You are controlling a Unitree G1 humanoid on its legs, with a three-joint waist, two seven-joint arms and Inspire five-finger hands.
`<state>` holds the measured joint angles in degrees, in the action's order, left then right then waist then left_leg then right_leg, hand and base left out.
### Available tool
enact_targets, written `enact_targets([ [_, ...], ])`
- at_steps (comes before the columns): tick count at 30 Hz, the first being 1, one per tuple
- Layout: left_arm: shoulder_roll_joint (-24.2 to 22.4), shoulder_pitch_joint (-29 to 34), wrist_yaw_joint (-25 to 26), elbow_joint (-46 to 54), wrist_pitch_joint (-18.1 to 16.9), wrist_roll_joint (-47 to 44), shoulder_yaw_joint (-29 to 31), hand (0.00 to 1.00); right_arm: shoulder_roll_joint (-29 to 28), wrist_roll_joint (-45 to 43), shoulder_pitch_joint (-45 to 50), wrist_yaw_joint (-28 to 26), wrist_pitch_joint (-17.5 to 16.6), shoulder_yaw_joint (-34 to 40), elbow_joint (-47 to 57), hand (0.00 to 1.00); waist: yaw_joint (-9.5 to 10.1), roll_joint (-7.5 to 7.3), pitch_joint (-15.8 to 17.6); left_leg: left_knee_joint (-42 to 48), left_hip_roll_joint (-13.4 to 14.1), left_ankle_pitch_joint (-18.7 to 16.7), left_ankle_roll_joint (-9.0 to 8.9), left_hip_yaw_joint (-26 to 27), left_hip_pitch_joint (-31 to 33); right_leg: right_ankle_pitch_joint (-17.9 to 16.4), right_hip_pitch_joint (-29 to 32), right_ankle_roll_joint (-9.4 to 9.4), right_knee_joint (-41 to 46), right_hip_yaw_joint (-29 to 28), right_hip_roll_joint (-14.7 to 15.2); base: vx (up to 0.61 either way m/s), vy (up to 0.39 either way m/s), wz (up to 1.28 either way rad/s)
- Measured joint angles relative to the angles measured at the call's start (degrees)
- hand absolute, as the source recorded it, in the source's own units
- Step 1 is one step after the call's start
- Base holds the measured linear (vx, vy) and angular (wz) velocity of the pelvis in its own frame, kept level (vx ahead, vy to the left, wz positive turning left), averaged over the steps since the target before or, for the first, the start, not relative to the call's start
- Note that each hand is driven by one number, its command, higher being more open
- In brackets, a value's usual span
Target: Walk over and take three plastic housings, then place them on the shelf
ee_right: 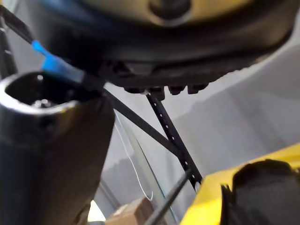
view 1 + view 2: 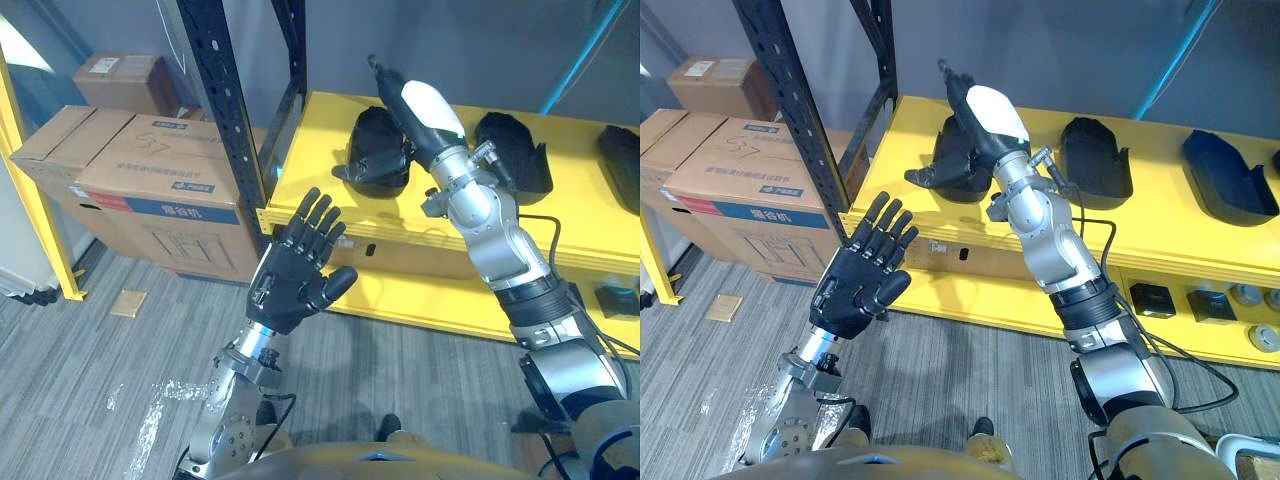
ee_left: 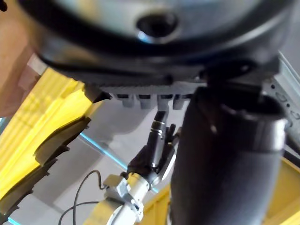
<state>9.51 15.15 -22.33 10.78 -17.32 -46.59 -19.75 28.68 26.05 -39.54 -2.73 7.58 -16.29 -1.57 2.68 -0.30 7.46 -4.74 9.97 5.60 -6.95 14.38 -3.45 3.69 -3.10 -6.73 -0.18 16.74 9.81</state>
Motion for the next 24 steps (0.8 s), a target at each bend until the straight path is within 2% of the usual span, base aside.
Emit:
enact_targets([
  [2, 0.0, 0.0, 0.0, 0.0, 0.0, 0.0, 0.0, 1.0, 0.9, -3.2, -1.4, -0.3, -0.4, 0.3, 0.0, 1.0, -0.05, -0.04, -0.5, 0.0, 0.0, 0.0, 0.0, 0.0, 0.0, 0.0, -0.1, 0.0, 0.0, 0.0, 0.0, 0.0, 0.0, 0.0],
  [4, 0.0, 0.0, 0.0, 0.0, 0.0, 0.0, 0.1, 1.0, 2.0, -6.3, -1.9, -2.9, -0.7, 1.9, 0.9, 1.0, 0.0, -0.03, -0.5, 0.0, 0.0, 0.0, 0.01, -0.2, 0.0, 0.0, -0.1, -0.02, -0.1, 0.0, 0.0, -0.01, 0.001, 0.02],
  [5, 0.0, 0.0, 0.0, 0.0, 0.0, 0.0, 0.4, 1.0, 4.9, -8.8, -1.9, -5.9, -0.9, 2.5, 2.5, 1.0, 0.05, -0.04, -0.5, 0.0, -0.1, 0.0, 0.01, -0.3, 0.0, 0.0, -0.2, -0.04, -0.1, 0.1, 0.0, -0.01, 0.003, 0.03],
  [8, 0.0, 0.0, 0.6, 0.0, 0.0, -0.1, 1.4, 1.0, 8.4, -11.1, -1.9, -7.3, -3.3, 3.2, 3.1, 1.0, -0.33, -0.01, -0.5, -0.1, -0.1, 0.0, 0.02, -0.4, 0.2, 0.0, -0.1, -0.07, -0.1, 0.1, 0.0, 0.0, 0.0, 0.0],
  [11, 0.1, 0.1, 1.6, 0.0, 0.0, -0.3, 2.5, 1.0, 8.8, -10.6, -1.3, -7.3, -5.9, 4.2, 3.1, 1.0, -1.36, 0.21, -0.7, -0.1, -0.2, 0.1, 0.08, -0.5, 0.8, 0.2, 0.1, -0.22, -0.8, 0.3, 0.0, 0.0, 0.001, 0.02],
  [15, 0.0, 0.1, 1.9, 0.0, 0.0, 0.0, 2.4, 1.0, 8.1, -4.9, 3.8, -7.0, -9.5, 4.1, 1.3, 1.0, -1.1, 0.49, -0.8, 0.0, -0.2, 0.1, 0.16, -0.7, 0.9, 0.4, 0.1, -0.22, -1.0, 0.3, 0.0, 0.03, -0.002, 0.01],
  [20, 0.0, 0.2, 1.6, 0.0, 0.0, 0.0, 2.4, 1.0, 4.5, 0.6, 5.1, -5.6, -10.1, 1.9, -9.8, 1.0, -0.76, 1.04, -1.2, 0.0, -0.3, 0.2, 0.17, -1.2, 1.0, 0.4, -0.1, -0.23, -0.9, 0.7, 0.0, 0.01, -0.001, 0.03],
  [24, 0.0, 0.5, 1.2, 0.0, 0.0, 0.0, 2.5, 1.0, 4.5, 0.6, 4.8, -5.0, -9.6, 1.3, -15.5, 1.0, 0.17, 1.19, -1.3, 0.0, -0.3, 0.2, 0.18, -2.0, 1.0, 0.4, -0.6, -0.19, -0.9, 1.5, 0.1, 0.0, -0.004, 0.1],
])
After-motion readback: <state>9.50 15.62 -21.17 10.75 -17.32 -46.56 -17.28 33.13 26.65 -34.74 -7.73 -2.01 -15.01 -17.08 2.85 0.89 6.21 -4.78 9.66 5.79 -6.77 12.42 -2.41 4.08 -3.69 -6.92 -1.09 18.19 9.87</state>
